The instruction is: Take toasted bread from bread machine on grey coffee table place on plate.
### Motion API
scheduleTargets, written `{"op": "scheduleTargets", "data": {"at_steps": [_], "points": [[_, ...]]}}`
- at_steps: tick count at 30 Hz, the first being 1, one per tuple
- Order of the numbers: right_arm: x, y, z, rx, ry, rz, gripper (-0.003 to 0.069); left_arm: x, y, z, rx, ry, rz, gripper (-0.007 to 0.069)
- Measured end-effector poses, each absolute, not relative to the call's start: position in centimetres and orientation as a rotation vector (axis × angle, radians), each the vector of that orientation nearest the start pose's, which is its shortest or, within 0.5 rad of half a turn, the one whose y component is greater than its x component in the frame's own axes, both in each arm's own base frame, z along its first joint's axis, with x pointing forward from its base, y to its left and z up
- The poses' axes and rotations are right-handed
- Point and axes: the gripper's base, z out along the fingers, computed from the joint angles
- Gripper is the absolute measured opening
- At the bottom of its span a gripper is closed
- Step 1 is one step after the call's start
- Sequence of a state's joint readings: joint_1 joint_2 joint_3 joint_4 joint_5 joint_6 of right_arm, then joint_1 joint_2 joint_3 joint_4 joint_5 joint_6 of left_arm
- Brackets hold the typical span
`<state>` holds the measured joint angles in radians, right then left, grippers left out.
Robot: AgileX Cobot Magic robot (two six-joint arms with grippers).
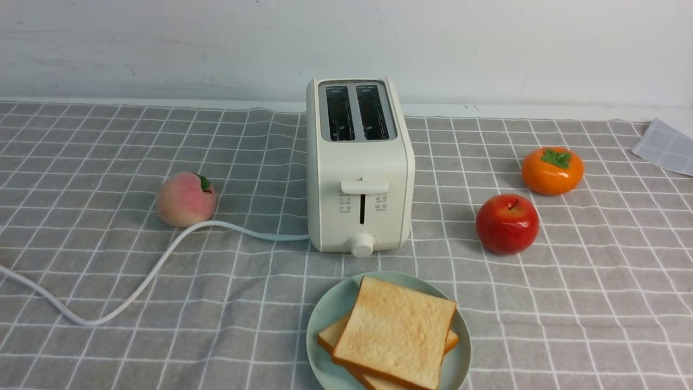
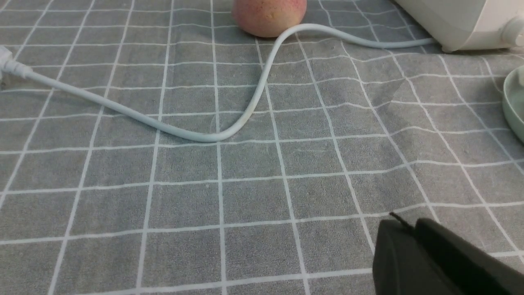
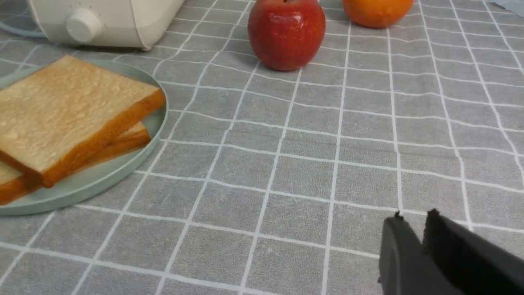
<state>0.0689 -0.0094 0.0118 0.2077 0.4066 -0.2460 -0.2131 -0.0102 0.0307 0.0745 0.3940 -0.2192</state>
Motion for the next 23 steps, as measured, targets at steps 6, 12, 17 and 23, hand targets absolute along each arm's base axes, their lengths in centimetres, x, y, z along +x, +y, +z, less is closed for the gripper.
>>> {"op": "scheduleTargets", "data": {"at_steps": [6,12,17,23], "points": [[5.14,0.77,17.4,-0.123,1.881,0.038,0.0104,5.15,-0.85,16.81,0.04,1.903,-0.22,0.0052],[5.17,0.5,17.4,-0.074,1.883,0.002,0.0111,5.15,-0.85,16.81,0.04,1.903,-0.22,0.0057],[5.17,0.5,17.4,-0.075,1.883,0.002,0.0118,5.15,-0.85,16.81,0.04,1.903,-0.22,0.0065],[5.17,0.51,17.4,-0.072,1.883,0.005,0.0126,5.15,-0.85,16.81,0.04,1.903,-0.22,0.0071]]}}
